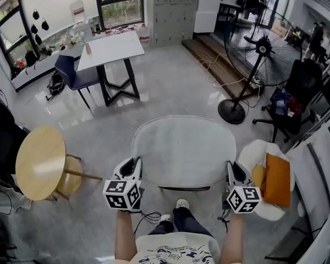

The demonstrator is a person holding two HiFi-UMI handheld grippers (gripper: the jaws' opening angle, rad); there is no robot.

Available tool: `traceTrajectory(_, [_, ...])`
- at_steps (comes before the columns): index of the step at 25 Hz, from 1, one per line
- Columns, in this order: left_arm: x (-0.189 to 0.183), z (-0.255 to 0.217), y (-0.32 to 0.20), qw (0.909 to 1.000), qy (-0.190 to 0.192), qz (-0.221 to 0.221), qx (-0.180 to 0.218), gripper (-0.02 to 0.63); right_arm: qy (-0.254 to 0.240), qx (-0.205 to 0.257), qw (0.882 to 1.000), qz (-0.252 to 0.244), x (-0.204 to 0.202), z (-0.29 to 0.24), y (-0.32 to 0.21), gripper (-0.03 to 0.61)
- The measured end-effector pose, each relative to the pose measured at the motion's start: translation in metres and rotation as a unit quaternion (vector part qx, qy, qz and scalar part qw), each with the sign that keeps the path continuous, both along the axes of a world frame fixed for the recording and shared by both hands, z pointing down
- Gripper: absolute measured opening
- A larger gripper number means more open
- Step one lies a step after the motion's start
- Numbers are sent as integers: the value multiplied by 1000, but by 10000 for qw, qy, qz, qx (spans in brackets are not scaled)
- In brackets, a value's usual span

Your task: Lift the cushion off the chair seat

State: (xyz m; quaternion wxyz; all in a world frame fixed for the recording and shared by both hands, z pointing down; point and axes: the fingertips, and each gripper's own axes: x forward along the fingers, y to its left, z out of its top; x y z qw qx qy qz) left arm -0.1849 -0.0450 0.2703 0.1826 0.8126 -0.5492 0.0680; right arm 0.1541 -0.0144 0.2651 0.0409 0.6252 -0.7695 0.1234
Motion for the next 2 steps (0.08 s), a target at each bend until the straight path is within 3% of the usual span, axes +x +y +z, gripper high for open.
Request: traceTrajectory(2, [0,2,1,10000,4,0,4,66,9,12,10000,4,-1,1,1,64])
